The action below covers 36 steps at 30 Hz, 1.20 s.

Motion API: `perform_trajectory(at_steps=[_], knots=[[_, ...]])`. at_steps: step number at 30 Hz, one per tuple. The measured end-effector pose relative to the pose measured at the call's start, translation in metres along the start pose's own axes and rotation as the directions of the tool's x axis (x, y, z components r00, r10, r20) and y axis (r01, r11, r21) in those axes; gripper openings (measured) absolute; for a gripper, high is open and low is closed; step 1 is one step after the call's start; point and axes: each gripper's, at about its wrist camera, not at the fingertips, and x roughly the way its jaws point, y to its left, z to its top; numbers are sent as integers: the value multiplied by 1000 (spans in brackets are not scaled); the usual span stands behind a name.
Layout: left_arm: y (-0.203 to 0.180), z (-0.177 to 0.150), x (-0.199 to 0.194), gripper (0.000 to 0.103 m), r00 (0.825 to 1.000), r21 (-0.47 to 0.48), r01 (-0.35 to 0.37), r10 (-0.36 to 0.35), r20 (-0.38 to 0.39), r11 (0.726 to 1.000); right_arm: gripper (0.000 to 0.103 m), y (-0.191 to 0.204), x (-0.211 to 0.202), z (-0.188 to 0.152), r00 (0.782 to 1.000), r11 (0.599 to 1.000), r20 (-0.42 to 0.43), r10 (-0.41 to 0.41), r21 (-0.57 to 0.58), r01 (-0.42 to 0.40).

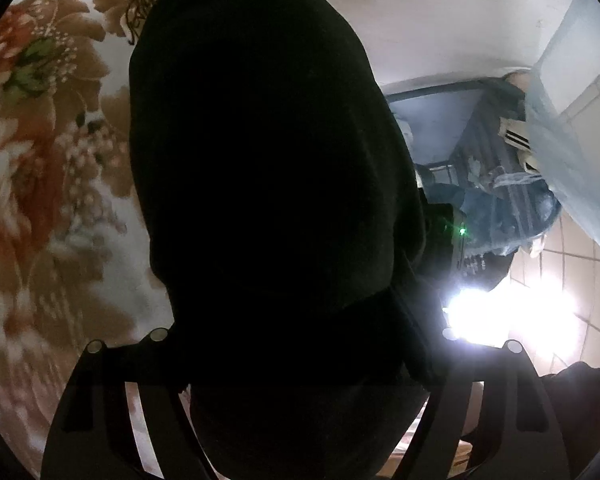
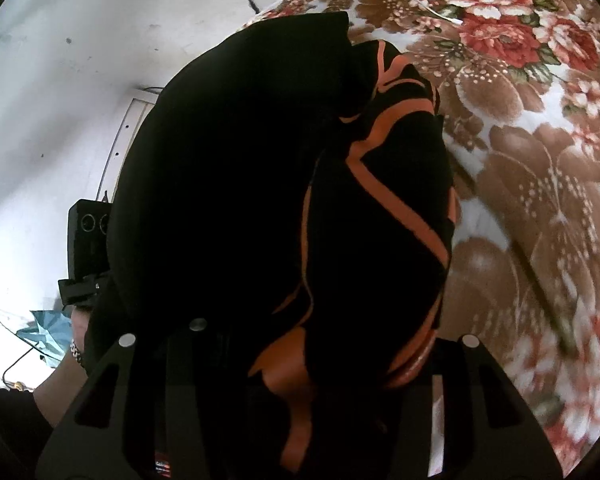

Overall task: Fold large clothes
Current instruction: 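Carry the held hoodie bundle toward the green cloth with both grippers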

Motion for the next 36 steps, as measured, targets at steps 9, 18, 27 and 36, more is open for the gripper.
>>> perform_trajectory(at_steps=[9,18,27,36], knots=[[-60,-62,-19,76,996,-2,8,-8,-84,1000,47,49,-66,-80,999,997,30,-33,69,31],[-156,-73,50,76,989,83,31,-18,-148,996,46,20,-197,-135,991,992,122,-51,123,36],[-257,-82,199,76,977,152,79,-46,-207,985,46,-81,-338,-154,976,988,187,-109,132,85],[-335,-67,356,76,926,215,154,-66,-371,964,46,-204,-454,-177,938,954,290,-191,278,108]])
